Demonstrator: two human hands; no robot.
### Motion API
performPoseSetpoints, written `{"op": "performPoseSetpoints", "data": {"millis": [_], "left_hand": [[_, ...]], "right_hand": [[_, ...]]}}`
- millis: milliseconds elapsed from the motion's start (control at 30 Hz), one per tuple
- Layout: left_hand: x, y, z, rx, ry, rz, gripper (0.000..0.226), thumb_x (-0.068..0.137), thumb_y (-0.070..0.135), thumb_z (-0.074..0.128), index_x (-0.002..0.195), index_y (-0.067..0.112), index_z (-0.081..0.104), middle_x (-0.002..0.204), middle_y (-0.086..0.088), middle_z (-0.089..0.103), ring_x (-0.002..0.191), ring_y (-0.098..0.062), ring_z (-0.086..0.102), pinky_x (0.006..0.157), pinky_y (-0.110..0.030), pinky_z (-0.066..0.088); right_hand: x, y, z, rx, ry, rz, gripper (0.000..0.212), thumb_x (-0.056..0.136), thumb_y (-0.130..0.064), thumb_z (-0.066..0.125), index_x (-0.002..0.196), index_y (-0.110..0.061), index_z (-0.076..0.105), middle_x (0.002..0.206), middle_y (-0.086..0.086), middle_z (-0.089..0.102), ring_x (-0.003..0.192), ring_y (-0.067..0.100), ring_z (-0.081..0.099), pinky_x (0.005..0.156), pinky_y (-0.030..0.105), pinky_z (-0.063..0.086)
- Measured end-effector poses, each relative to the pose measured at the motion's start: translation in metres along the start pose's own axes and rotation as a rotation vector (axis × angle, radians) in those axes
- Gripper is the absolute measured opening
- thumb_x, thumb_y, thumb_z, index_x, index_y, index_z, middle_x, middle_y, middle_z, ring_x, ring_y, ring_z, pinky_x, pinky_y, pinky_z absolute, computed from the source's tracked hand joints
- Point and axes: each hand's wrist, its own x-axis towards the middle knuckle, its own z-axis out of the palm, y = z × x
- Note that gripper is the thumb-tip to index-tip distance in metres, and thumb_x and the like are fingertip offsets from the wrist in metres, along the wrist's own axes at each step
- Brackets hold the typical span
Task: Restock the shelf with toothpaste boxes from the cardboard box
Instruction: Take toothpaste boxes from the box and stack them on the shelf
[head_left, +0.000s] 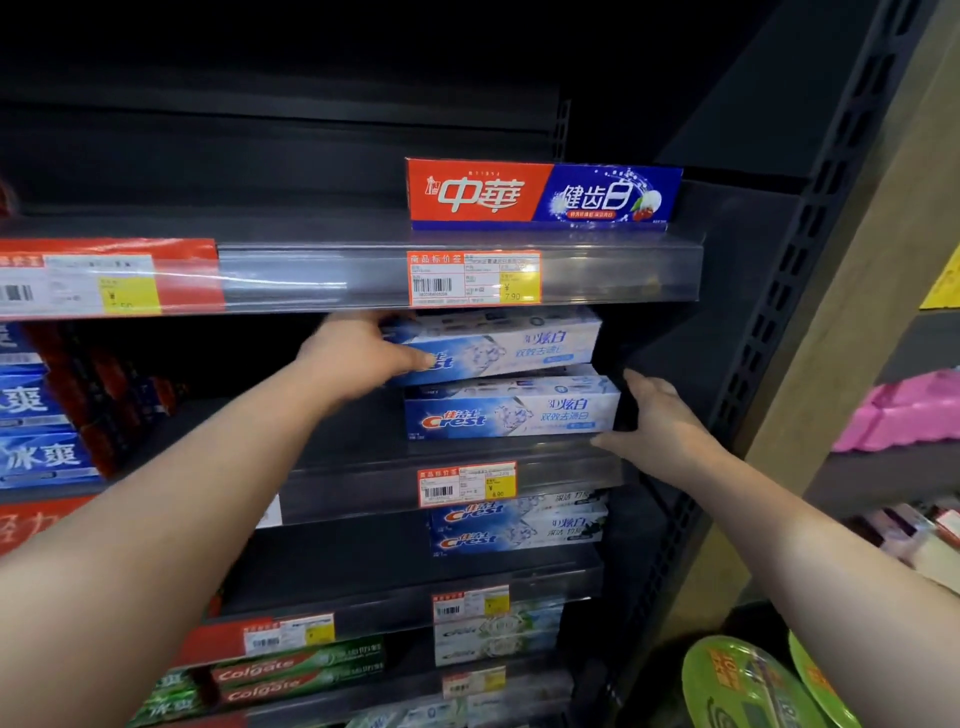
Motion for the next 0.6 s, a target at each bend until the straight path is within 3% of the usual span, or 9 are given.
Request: {"op": "performPoseSetpoints", "data": {"millis": [133,267,400,600], "left_hand": [[0.016,0.011,0.020,0.027,-0.111,0.019,0.038,0.067,0.028,0.079,0.100,0.033,0.061,0.114,-0.001,0.063,0.099,-0.023,0.060,0.088,-0.037,0.052],[0.020,0.015,0.030,0.022,-0.171,0.053,0.043,0.074,0.024,0.075,0.113,0.027,0.059,0.120,-0.002,0.059,0.093,-0.022,0.059,0.075,-0.030,0.049],[0.019,0.010,0.032,0.021,-0.209,0.085,0.048,0.076,0.020,0.074,0.121,0.021,0.057,0.128,-0.002,0.055,0.103,-0.016,0.051,0.087,-0.024,0.042],[0.017,0.008,0.032,0.050,-0.174,0.104,0.050,0.076,0.022,0.073,0.123,0.023,0.056,0.132,-0.001,0.053,0.116,-0.018,0.050,0.092,-0.020,0.036]], "right_hand": [[-0.005,0.002,0.000,0.025,0.002,0.026,0.091,0.080,-0.024,0.069,0.147,-0.014,0.009,0.154,0.006,0.013,0.139,0.021,0.024,0.109,0.025,0.022],[-0.009,0.000,0.001,0.030,0.006,0.037,0.090,0.079,-0.024,0.069,0.147,-0.015,0.010,0.154,0.006,0.014,0.139,0.021,0.024,0.109,0.025,0.021],[-0.010,-0.004,0.001,0.030,0.003,0.039,0.083,0.080,-0.022,0.068,0.145,-0.015,0.017,0.150,0.008,0.020,0.135,0.022,0.030,0.106,0.025,0.026],[-0.006,-0.008,0.001,0.035,0.007,0.032,0.073,0.078,-0.019,0.069,0.139,-0.020,0.028,0.143,0.008,0.030,0.126,0.024,0.041,0.094,0.023,0.032]]}}
